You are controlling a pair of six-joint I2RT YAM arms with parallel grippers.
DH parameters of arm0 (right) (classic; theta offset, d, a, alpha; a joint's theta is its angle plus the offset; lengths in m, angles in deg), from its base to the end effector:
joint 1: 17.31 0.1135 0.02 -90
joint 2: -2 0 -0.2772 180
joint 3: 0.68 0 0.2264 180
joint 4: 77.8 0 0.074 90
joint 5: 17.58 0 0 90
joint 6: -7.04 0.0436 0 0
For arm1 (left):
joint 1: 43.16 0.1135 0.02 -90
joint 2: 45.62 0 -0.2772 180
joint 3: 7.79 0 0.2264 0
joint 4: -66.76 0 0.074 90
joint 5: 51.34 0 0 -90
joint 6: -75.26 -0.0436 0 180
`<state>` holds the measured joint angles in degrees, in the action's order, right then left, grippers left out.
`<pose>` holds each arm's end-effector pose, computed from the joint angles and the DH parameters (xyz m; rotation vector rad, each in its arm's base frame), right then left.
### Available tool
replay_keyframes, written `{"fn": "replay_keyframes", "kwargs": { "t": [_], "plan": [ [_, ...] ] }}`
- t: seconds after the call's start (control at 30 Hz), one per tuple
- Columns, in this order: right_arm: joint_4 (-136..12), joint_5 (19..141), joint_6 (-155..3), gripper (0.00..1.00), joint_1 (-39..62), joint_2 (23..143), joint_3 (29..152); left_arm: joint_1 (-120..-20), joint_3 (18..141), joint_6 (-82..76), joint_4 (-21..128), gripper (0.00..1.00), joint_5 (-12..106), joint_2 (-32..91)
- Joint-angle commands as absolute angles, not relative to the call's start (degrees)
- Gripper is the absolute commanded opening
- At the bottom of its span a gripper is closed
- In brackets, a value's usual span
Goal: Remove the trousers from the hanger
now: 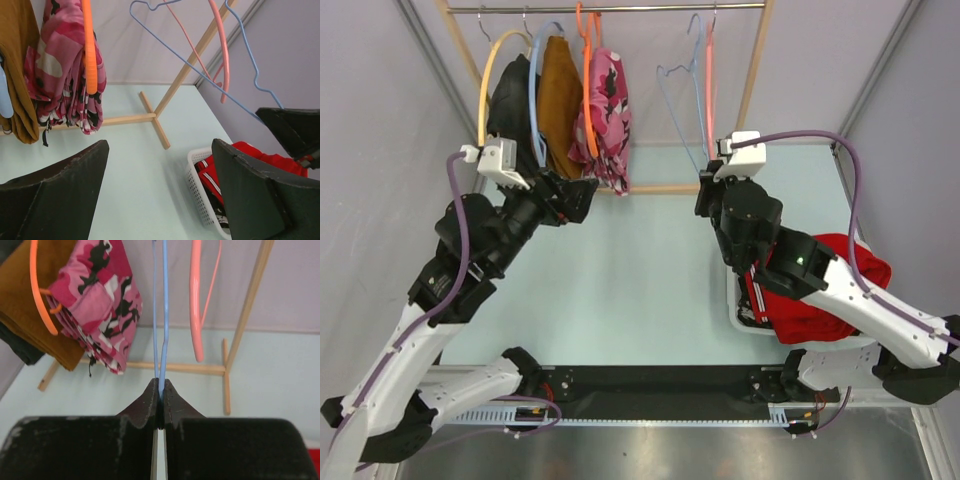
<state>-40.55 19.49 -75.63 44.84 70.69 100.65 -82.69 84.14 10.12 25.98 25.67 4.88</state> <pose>0.1288 0.1693 0.4858 -0.0776 1.6201 0.1720 0.1064 -0.0751 0.4785 0.0215 1.6036 -0.7051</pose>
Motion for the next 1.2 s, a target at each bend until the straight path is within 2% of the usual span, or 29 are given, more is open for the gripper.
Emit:
{"fn": "replay_keyframes", "kwargs": {
  "t": [0.0, 0.27, 1.17],
  "plan": [
    [-60.6, 22.5, -81.3, 0.00, 42.9, 71.0, 98.3, -82.8, 83.8, 7.9, 27.7, 0.91, 24.9, 3.9],
    [-70.0, 24.0, -81.0, 0.00, 39.2, 73.5, 97.1, -82.8, 83.5, 8.3, 27.7, 0.91, 26.7, 4.5],
    [-81.1, 23.4, -72.9, 0.00, 36.7, 78.7, 90.5, -82.8, 82.0, 8.8, 28.4, 0.91, 29.1, 4.9]
  ]
}}
